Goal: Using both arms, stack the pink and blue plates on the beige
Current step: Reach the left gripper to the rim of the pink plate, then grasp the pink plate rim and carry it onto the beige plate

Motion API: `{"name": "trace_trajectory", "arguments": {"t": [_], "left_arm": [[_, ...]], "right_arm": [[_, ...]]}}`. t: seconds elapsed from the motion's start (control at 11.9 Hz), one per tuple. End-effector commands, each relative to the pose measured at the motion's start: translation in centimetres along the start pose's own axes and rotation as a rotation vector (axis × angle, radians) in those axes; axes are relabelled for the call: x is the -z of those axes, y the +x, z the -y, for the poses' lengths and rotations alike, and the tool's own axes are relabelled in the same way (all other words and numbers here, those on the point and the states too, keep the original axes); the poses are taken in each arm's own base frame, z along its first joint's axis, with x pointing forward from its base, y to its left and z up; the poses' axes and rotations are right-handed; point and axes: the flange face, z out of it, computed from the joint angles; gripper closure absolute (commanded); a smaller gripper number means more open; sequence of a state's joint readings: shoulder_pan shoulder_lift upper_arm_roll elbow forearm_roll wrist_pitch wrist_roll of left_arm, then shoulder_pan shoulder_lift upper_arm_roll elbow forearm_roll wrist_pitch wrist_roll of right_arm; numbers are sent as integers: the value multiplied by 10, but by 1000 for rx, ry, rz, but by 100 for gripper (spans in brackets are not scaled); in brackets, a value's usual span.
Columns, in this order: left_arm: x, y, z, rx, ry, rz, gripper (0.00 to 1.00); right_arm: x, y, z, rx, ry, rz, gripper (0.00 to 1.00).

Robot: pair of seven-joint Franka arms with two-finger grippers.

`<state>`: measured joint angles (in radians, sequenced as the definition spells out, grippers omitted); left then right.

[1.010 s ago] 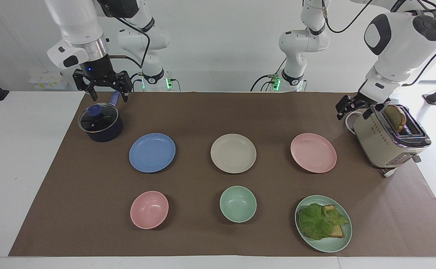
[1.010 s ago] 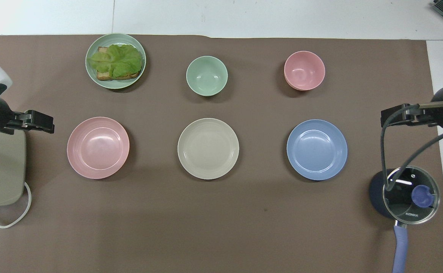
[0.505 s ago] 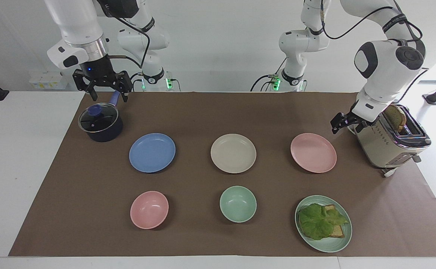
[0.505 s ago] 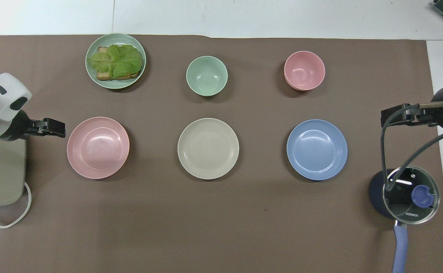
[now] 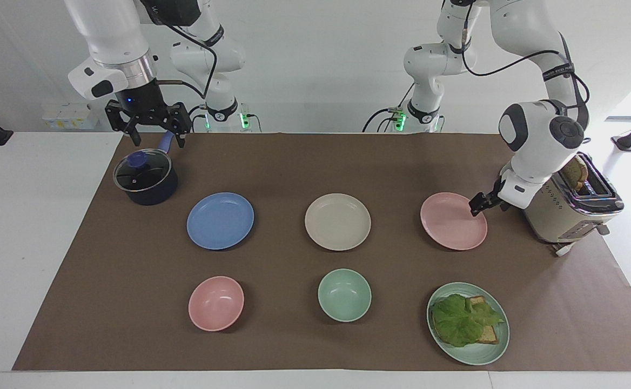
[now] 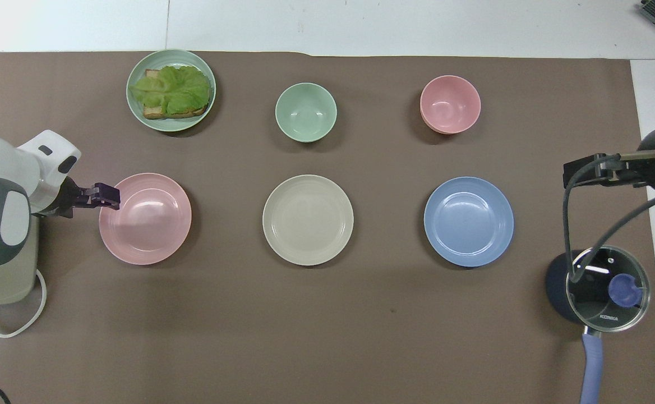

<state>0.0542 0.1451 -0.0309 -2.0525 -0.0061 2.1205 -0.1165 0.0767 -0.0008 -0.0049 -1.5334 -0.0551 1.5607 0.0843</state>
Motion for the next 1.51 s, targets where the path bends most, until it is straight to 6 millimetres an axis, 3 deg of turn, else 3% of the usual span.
{"name": "trace_trajectory", "arguments": {"t": [0.0,0.17,0.34,0.5,0.67,0.76,0.84,1.09,1.26,1.43], "left_arm": [[-22,-3,6,70,7,-9,0],[-33,-14,17,103,10,29,0],[-49,-26,22,109,13,56,13],[-50,-28,21,107,15,67,42],[-49,-29,21,107,16,70,83],[-49,-29,20,101,17,76,96],[-48,-29,17,91,19,86,100],[-43,-29,8,70,25,117,100],[-24,-27,3,64,32,159,100],[0,-24,-20,41,31,184,100]], "right_arm": [[3,-3,-1,-6,8,1,0],[3,-3,-1,-6,8,1,0],[3,-3,-1,-6,8,1,0],[3,-3,-1,-6,8,1,0],[3,-3,-1,-6,8,0,0],[3,-3,0,-5,8,1,0],[3,-3,0,-5,8,1,0],[3,-3,0,-5,8,0,0],[3,-3,0,-5,8,0,0],[3,-3,0,-3,8,0,0]]}}
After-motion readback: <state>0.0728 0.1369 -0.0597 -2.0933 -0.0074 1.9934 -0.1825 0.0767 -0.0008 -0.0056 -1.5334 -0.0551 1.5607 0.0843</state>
